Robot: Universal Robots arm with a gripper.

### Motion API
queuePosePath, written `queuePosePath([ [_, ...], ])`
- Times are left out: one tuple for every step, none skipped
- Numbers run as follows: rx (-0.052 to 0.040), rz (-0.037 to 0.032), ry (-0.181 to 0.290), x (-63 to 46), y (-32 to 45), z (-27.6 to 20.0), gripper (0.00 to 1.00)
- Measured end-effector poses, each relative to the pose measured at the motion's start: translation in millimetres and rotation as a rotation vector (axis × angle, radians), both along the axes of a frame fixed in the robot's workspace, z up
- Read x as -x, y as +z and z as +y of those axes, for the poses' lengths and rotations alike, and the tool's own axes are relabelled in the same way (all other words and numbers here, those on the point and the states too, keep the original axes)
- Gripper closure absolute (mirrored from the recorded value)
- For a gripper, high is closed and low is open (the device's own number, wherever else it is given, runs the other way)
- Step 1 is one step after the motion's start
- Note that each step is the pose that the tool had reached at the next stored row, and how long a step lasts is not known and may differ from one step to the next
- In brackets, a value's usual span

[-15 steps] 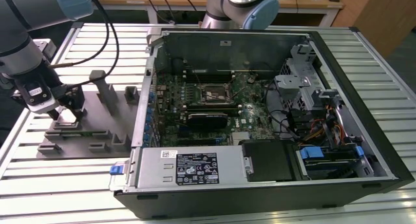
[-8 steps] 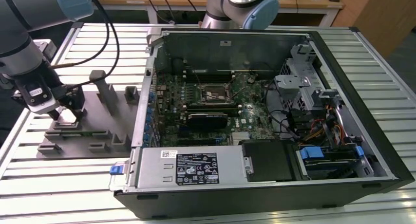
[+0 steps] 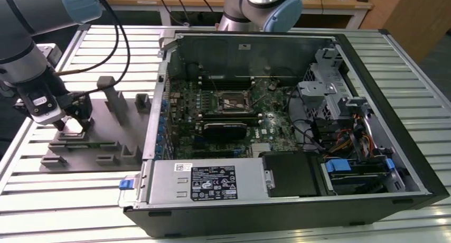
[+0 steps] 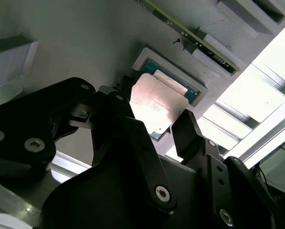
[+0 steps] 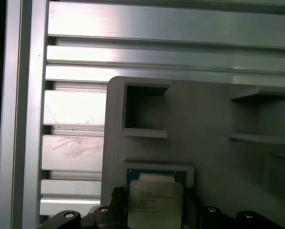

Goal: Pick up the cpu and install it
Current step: 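Pick up the cpu and move it towards the insertion slot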

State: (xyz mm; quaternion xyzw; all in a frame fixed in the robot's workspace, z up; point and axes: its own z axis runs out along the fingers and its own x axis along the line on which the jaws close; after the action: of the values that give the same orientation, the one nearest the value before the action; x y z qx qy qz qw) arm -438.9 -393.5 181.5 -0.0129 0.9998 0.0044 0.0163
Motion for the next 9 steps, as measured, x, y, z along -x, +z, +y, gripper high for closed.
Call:
queuePosePath([
  [0.0001, 0.0001, 0.000, 0.0, 0.0, 0.0, 0.39],
  [0.0000, 0.0001, 0.000, 0.0, 0.0, 0.0, 0.39],
  [0.0000, 0.0000, 0.000, 0.0, -0.1, 0.0, 0.39],
  [0.0000, -0.0001, 0.000, 0.0, -0.2, 0.0, 0.39],
  [0.0000, 0.0000, 0.000, 0.0, -0.2, 0.0, 0.39],
  [0.0001, 0.0001, 0.000, 0.0, -0.2, 0.0, 0.40],
  [0.0001, 0.0001, 0.000, 0.0, -0.2, 0.0, 0.45],
  [0.0000, 0.0001, 0.000, 0.0, -0.2, 0.0, 0.45],
  [0.0000, 0.0000, 0.000, 0.0, -0.3, 0.0, 0.45],
])
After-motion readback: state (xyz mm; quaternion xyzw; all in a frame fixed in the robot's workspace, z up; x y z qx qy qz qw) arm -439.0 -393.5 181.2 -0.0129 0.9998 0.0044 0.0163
